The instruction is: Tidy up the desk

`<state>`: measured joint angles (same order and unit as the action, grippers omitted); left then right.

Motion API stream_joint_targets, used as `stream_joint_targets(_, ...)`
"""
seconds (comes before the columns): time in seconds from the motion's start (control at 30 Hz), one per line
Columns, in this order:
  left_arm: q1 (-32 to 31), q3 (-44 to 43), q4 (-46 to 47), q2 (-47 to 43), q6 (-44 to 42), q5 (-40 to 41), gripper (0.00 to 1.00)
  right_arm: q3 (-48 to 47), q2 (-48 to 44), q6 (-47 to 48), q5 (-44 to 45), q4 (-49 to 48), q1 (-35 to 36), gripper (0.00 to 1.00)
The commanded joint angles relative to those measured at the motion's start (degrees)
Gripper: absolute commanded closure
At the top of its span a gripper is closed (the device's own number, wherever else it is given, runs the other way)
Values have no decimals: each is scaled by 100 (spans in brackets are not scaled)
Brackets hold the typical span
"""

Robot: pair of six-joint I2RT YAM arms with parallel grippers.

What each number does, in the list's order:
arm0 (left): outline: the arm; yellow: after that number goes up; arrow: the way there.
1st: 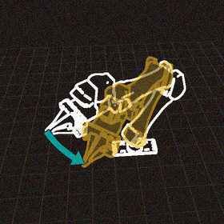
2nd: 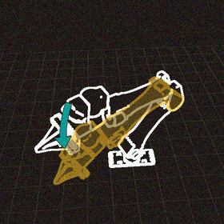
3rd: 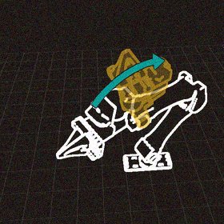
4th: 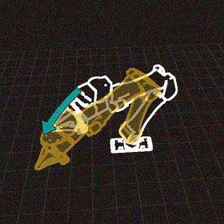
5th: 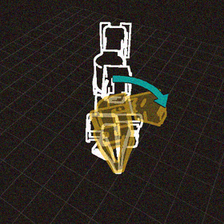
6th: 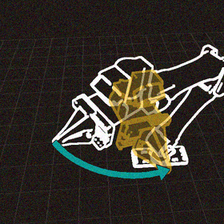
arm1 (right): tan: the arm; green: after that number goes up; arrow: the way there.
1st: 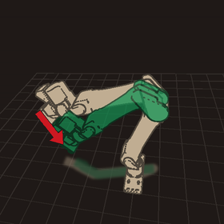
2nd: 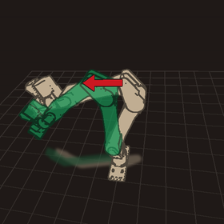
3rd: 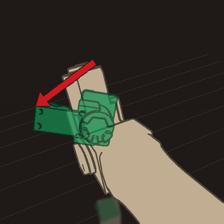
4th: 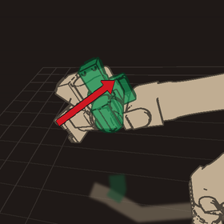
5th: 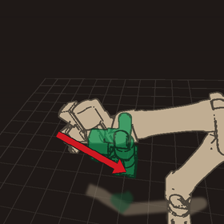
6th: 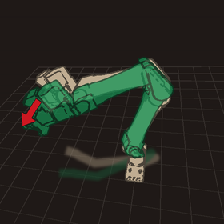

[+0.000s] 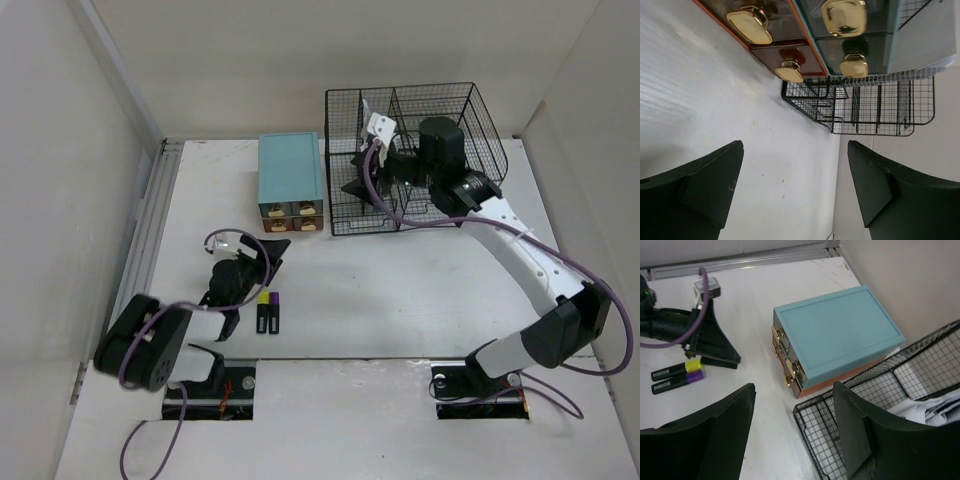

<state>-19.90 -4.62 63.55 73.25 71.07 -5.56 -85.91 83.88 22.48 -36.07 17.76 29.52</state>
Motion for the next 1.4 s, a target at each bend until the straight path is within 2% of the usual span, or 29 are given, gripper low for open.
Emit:
stream_joint_targets(0.0,-189,-425,2053,1098,345,19,17,117,-380,-402,-593,-571,-218,31)
stream_joint_targets(0.17,-681,-890,3004,2420,706,494,28,259,-486,-516,-839,-677,-359,31)
stream_joint_targets(0.27,-848,-1075,3462,3071,943,880,32,320,-486,-578,-971,-738,-421,31)
stream_joint_targets(0.4,-1068,-1479,3542,3353,944,1452,33,373,-486,-630,-1095,-791,-421,31)
stream_joint_targets(0.7,-1121,-2130,3182,3722,1120,2489,36,426,-486,-684,-1253,-792,-421,31)
stream_joint_targets(0.83,-1069,-2315,3041,3854,1181,2551,47,426,-486,-684,-1306,-792,-421,31)
stream_joint_targets(0.93,-1069,-2438,2979,3977,1181,2551,60,479,-486,-684,-1306,-792,-421,31)
stream_joint_targets(1.1,-1069,-2552,3032,4030,1243,2490,71,479,-434,-684,-1420,-792,-421,31)
stream_joint_targets(1.17,-1069,-2552,3154,4030,1243,2438,81,479,-433,-631,-1420,-792,-421,31)
stream_joint_targets(1.3,-1138,-2140,3566,3961,1313,2437,93,531,-381,-631,-1473,-792,-421,31)
stream_joint_targets(1.37,-1261,-1754,3725,3890,1391,2437,96,531,-381,-631,-1525,-792,-421,31)
